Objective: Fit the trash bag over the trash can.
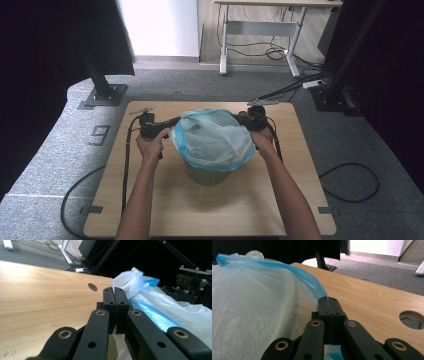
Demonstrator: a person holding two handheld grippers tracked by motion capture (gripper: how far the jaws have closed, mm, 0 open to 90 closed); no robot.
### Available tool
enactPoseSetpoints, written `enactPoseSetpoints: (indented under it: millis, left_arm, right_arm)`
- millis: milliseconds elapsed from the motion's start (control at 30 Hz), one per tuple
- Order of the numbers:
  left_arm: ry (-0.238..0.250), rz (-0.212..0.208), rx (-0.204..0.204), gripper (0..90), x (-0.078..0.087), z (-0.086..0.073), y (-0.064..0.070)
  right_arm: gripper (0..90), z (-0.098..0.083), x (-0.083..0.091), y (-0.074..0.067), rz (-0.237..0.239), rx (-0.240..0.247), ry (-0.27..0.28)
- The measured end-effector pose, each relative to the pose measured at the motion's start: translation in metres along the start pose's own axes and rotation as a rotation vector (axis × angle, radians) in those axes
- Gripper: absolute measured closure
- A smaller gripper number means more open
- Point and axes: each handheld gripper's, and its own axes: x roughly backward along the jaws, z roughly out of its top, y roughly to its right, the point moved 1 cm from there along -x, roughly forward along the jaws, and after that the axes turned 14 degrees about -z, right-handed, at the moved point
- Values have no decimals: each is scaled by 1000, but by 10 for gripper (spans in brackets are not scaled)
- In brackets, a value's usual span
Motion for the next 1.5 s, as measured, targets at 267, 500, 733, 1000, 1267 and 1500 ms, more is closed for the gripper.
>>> enactPoseSetpoints:
  millis: [267, 500, 733, 1000, 1267, 1500]
  left_arm:
    - [-34, -12, 85, 900, -7, -2, -10]
    - [-91, 16, 86, 900, -4, -17, -19]
    - [-89, 33, 37, 899, 0, -19, -13]
    - [-62, 58, -5, 899, 10, -18, -10]
    - [-74, 97, -58, 899, 14, -15, -4]
    - [-80, 102, -68, 899, 14, -14, -1]
  right_arm:
    - [887, -2, -4, -1, -6, -17, -46]
    - [887, -19, -17, 6, -35, -14, -111]
    - [819, -28, -16, 8, -26, -50, -92]
    - [576, -15, 13, 31, -120, -178, 51]
    - [504, -19, 64, 25, -78, -86, 103]
    - [437, -45, 113, 8, 42, -32, 155]
